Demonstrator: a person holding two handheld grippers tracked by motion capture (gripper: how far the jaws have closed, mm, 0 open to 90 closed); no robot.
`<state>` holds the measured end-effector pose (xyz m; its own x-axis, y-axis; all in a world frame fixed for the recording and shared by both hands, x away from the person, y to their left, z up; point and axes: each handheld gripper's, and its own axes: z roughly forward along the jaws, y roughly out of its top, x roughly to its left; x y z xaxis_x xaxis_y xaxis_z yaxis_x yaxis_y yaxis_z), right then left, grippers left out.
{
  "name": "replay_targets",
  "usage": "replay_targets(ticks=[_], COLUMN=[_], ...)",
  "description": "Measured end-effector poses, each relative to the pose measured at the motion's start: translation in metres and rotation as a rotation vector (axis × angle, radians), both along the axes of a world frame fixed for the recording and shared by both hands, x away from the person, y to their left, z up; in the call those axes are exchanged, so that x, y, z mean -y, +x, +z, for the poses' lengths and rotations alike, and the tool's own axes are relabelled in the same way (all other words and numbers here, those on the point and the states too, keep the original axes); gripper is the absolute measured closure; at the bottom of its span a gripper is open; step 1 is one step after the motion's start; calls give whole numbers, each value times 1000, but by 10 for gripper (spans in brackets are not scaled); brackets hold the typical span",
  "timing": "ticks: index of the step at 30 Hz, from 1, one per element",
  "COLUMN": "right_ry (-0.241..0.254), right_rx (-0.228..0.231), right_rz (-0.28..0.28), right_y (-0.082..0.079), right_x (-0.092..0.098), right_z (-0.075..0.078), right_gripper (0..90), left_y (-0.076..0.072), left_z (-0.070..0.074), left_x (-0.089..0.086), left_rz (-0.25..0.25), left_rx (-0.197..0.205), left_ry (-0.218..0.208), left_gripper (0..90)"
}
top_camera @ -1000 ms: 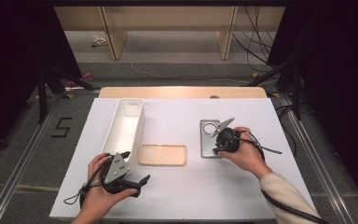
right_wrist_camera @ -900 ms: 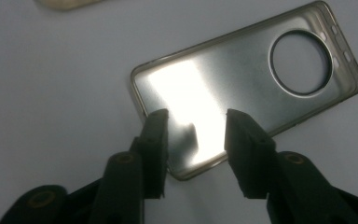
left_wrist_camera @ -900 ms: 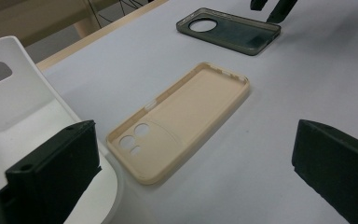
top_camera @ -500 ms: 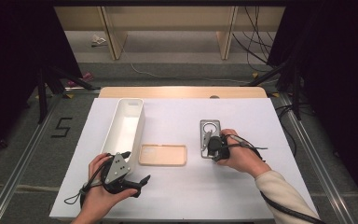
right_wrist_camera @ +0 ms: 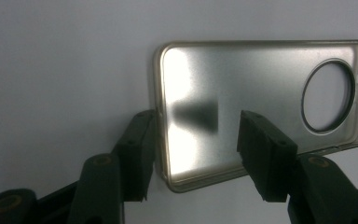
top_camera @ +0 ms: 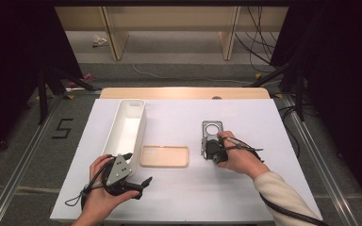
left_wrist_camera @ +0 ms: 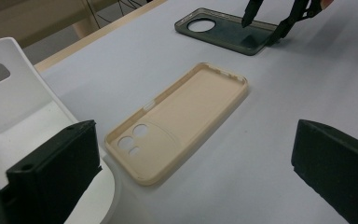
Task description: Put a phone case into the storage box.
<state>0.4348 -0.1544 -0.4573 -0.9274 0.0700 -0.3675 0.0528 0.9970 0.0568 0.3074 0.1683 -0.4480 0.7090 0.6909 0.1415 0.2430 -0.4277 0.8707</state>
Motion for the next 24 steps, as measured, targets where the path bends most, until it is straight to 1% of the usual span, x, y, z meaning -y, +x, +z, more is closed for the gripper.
replay_targets(ticks=[3, 7, 9, 10, 11, 15, 18, 21, 24], right_ry=[0, -7, -10, -10, -12, -18, -19, -14, -23], right_rx=[-3, -14, -17, -17, -26, -38, -50, -53, -56], right_rz=[9, 15, 28, 28, 30, 41, 40, 41, 44], right_y=[0, -1, -1, -1, -2, -3, -3, -4, -4], right_x=[-1, -1, -2, -2, -2, -2, -3, -3, -3], right_z=[0, -1, -1, -1, -1, -1, -1, -2, -1], right_gripper=[503, 545, 571, 571, 608, 658, 702, 723, 743], left_y=[0, 0, 0, 0, 0, 0, 0, 0, 0], left_z=[0, 0, 0, 0, 0, 0, 0, 0, 0], left_x=[0, 0, 0, 0, 0, 1, 1, 1, 1], left_rz=[-1, -2, -1, -1, -3, -3, -3, -4, -4], left_rx=[1, 1, 2, 2, 0, 2, 2, 2, 1], left_ry=[0, 2, 1, 1, 2, 2, 2, 3, 3], left_gripper=[3, 4, 4, 4, 5, 6, 6, 6, 6])
